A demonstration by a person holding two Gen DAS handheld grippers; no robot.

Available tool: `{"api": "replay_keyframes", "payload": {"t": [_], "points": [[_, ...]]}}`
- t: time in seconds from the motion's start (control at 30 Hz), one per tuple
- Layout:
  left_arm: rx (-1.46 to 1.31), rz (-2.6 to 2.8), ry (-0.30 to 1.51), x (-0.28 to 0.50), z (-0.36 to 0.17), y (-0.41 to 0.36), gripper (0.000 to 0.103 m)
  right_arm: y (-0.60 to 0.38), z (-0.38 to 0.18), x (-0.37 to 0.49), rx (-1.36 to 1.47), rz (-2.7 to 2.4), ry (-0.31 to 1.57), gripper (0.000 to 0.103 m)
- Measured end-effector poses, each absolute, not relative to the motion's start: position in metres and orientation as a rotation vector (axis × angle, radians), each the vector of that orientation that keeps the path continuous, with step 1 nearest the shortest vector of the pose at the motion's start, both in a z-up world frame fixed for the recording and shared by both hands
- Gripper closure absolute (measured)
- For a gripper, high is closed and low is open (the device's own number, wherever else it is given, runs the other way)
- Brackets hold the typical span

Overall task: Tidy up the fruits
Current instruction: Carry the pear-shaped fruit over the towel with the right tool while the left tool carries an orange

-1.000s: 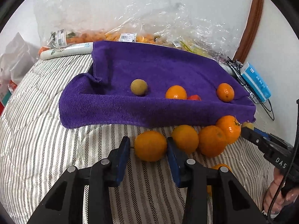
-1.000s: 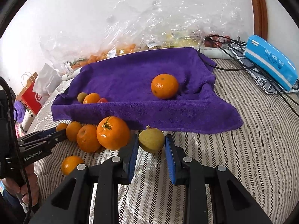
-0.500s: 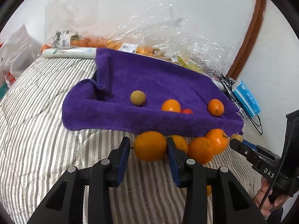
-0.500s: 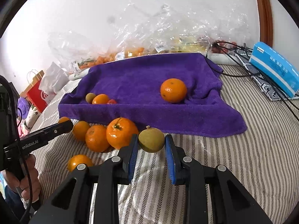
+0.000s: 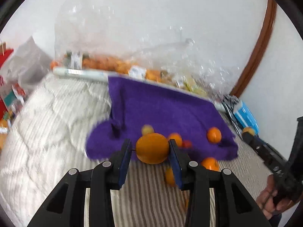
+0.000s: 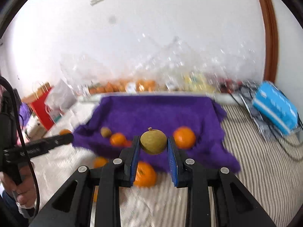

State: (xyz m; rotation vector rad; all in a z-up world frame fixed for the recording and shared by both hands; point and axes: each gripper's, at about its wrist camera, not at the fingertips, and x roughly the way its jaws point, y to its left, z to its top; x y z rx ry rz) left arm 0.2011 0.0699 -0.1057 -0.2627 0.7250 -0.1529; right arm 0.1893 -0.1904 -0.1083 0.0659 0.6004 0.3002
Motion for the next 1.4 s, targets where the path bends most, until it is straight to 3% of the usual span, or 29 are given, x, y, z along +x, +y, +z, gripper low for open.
{"api": "replay_keyframes", "payload": {"t": [0.23,0.63,1.4], "points": [[-0.269,-0.105,0.636,0.243,-0.077,0.076,0.066,-0.179,-0.070,0.227,0.050,0.308,0.501,0.074],[-0.249,-0.019,0.696,0.276,-0.129,0.079,0.066,-0.226,-0.117,0.264,0.105,0.183,0.609,0.074],[-0.301,-0.065,0.740,0.284,-0.148,0.081,0.066,-0.223,-0.147,0.281,0.087,0.197,0.711,0.074]]}}
